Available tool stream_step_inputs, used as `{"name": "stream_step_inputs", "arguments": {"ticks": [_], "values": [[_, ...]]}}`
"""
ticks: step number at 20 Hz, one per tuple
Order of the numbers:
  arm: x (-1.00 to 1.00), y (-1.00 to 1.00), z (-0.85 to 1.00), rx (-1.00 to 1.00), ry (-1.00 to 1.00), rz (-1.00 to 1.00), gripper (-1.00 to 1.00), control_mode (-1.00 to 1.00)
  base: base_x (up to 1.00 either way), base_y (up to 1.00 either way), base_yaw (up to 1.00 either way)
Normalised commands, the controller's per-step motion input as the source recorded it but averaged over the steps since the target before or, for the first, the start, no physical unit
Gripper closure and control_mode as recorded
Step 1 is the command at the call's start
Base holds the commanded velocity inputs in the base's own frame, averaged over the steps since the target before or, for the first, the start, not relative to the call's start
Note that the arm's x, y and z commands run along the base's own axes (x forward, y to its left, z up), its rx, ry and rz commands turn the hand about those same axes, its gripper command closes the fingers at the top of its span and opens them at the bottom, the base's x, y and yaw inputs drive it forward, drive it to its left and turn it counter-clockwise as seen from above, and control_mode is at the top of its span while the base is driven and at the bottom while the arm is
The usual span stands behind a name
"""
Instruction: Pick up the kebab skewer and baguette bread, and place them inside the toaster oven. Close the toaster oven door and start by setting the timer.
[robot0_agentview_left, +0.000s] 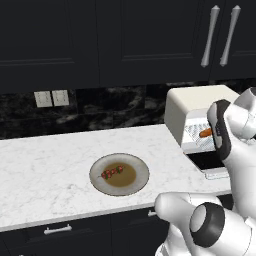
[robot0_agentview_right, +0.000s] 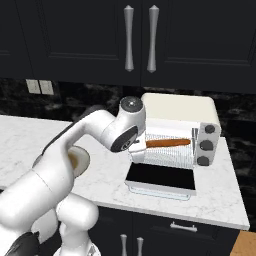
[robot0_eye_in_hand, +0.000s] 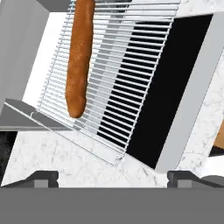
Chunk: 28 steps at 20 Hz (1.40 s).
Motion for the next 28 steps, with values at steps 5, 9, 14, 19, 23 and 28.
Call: {"name": "stream_step_inputs", "arguments": {"ticks": [5, 9, 14, 19, 23, 28], "values": [[-0.55, 0.96, 0.16, 0.00, 0.08, 0.07, -1.00, -1.00, 0.00, 0.00, 0.00], [-0.29, 0.95, 0.01, 0.00, 0.13, 0.10, -1.00, -1.00, 0.00, 0.00, 0.00], [0.09, 0.98, -0.03, 0.00, 0.16, 0.16, -1.00, -1.00, 0.00, 0.00, 0.00], [0.32, 0.99, -0.37, 0.00, 0.21, 0.17, -1.00, -1.00, 0.00, 0.00, 0.00], [0.62, 1.00, -0.52, 0.00, 0.21, 0.06, -1.00, -1.00, 0.00, 0.00, 0.00], [0.74, 1.00, -0.58, 0.01, 0.22, 0.00, -1.00, -1.00, 0.00, 0.00, 0.00]]}}
